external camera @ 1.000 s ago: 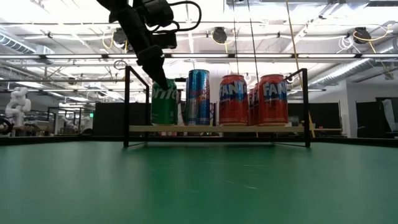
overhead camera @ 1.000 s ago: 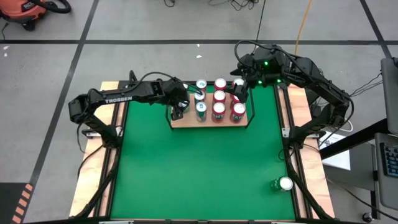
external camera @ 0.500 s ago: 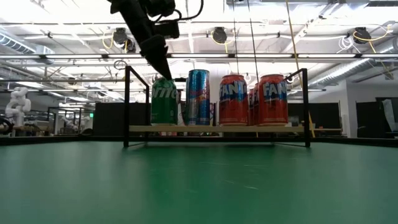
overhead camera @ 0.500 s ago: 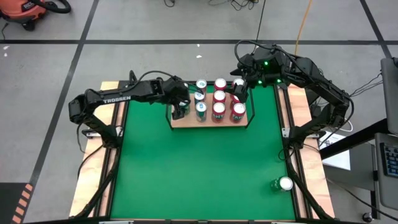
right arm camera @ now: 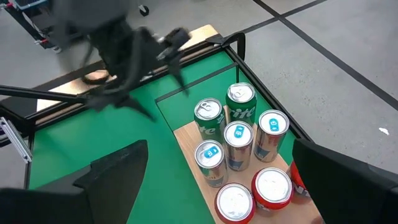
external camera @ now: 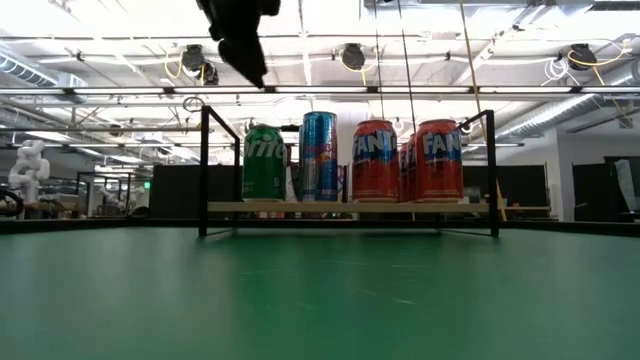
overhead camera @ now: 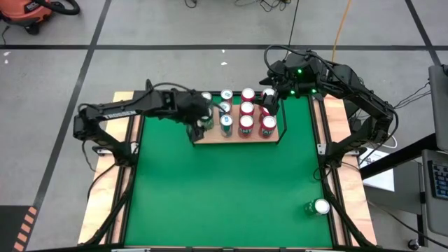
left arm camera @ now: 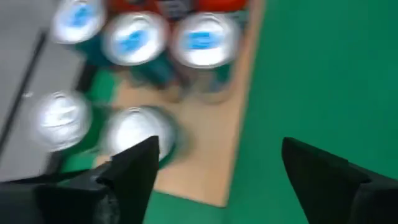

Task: Place canned beverage on shelf
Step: Put the green soda can on the shelf aligned with the other green soda can on the shelf

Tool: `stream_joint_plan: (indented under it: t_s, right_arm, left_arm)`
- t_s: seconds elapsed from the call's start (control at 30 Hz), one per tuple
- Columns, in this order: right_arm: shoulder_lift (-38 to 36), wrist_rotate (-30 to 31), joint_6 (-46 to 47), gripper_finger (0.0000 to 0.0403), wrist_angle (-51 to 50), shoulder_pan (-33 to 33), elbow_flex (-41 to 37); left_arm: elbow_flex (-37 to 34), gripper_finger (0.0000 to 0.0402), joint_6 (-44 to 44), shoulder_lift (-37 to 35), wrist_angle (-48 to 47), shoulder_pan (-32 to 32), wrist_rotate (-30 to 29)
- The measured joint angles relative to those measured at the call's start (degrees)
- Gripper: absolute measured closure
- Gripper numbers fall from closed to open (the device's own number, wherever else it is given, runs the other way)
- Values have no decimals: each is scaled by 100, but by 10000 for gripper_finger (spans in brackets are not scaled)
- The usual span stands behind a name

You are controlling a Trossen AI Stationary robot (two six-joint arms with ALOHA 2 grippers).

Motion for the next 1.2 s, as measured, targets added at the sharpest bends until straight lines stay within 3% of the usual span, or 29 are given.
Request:
stream_joint_plan:
  t_s: [0.3, 0.5, 0.7, 0.9, 1.2]
  right_arm:
    - [-1, 0, 17, 14, -1, 0, 0]
    - [-2, 0, 20, 14, -1, 0, 0]
    - [-2, 0, 26, 14, -1, 0, 0]
    - [-2, 7, 24, 14, -3, 0, 0]
    - [-2, 16, -12, 14, -3, -1, 0]
  left_arm:
    - [-371, 208, -39, 207, 186, -222, 147]
    - [-717, 262, -33, 221, 511, -155, 133]
    - [-1065, 284, 11, 223, 840, -80, 75]
    - [-1121, 286, 181, 223, 1061, -31, -414]
    - [-1121, 286, 306, 223, 1212, 199, -433]
